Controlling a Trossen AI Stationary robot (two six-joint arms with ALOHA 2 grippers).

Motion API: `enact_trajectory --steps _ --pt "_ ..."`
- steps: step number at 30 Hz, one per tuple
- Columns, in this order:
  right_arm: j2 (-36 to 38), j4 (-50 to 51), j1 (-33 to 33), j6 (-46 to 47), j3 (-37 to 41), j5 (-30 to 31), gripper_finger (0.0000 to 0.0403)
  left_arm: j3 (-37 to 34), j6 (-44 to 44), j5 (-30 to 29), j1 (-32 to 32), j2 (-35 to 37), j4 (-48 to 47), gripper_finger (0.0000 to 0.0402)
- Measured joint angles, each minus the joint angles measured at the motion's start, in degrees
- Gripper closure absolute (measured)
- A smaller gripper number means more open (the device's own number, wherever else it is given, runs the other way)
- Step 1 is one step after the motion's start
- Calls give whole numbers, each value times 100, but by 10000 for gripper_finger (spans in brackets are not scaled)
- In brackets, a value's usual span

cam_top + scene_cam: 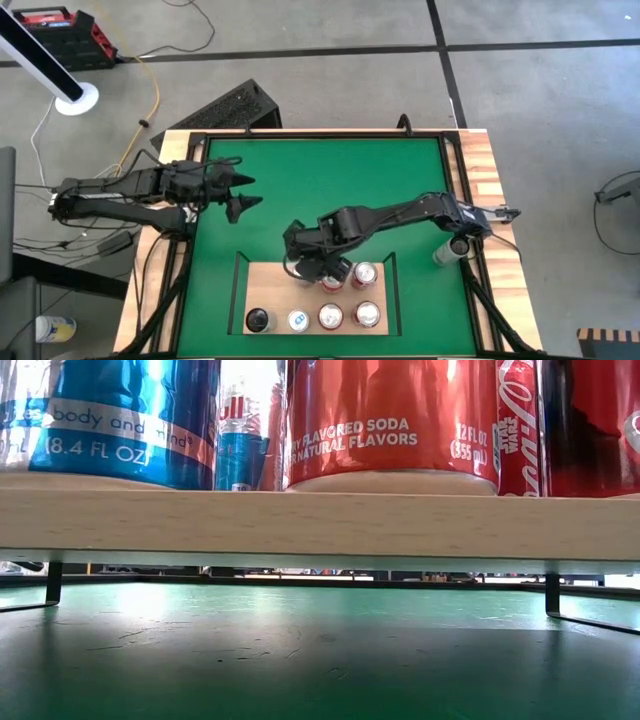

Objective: Place canned beverage on shelf
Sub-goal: Put the blue soda can on the shelf aligned with the other blue soda can

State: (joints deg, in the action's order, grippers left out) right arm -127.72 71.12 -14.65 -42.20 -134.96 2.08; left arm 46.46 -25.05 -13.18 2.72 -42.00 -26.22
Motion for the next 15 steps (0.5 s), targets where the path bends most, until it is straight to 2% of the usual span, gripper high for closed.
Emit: enact_trajectory --steps 4,7,13,15 --pt "167 379 -64 571 0 539 101 0 161 171 -1 -2 13 72" --pt "348 862 -69 1421 0 739 101 0 367 537 1 -31 140 72" --pt "756 1909 -62 4029 2 716 101 0 638 1963 -217 -573 1089 72" --pt "896 1825 -87 4709 160 659 101 0 895 2379 -460 -939 1628 72"
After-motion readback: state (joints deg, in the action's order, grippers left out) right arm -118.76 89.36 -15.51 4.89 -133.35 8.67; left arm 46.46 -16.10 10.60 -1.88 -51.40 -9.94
